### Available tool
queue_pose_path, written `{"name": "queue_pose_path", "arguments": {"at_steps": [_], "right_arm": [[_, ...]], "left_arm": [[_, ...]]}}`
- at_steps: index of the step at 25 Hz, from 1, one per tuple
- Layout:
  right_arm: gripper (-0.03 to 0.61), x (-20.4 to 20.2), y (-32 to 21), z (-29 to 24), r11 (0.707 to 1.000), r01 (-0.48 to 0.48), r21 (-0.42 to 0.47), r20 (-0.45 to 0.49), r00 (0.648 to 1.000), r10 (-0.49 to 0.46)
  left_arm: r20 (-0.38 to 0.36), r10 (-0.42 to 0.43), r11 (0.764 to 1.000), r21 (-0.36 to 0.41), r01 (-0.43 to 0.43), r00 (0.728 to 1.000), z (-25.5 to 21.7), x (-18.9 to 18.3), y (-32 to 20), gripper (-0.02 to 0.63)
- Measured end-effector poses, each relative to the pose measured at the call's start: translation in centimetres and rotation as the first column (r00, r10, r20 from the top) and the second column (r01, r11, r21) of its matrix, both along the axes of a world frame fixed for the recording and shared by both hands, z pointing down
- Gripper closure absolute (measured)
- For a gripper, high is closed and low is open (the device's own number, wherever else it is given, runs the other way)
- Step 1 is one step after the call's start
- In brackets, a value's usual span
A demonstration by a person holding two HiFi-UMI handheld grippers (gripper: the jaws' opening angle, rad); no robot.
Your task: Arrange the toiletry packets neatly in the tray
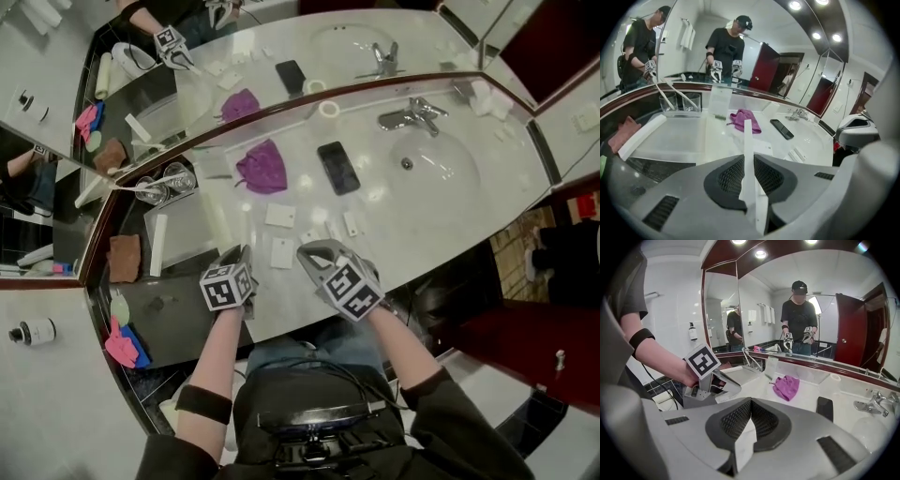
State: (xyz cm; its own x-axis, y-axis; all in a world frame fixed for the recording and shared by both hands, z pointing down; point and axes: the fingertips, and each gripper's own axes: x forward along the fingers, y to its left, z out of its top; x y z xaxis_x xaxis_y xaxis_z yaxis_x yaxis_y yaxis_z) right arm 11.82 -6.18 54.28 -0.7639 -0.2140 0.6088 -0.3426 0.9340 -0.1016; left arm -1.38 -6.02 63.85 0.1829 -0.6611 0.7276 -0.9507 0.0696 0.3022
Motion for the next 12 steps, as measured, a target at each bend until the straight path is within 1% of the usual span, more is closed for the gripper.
{"name": "queue_pose_path", "arguments": {"at_steps": [4, 12], "right_arm": [[0.577, 0.7, -0.1, 1.1, 1.000, -0.010, -0.016, -0.015, 1.000, 0.010], [0.577, 1.5, -0.3, 3.3, 0.998, -0.020, -0.055, -0.035, 0.999, 0.018]], "left_arm": [[-0.007, -0.033, 0.998, -0.049, 0.033, 0.999, 1.9, -0.6, -0.8, 0.551], [-0.011, -0.037, 0.994, -0.104, 0.036, 0.999, 5.3, -0.3, -2.1, 0.551]]}}
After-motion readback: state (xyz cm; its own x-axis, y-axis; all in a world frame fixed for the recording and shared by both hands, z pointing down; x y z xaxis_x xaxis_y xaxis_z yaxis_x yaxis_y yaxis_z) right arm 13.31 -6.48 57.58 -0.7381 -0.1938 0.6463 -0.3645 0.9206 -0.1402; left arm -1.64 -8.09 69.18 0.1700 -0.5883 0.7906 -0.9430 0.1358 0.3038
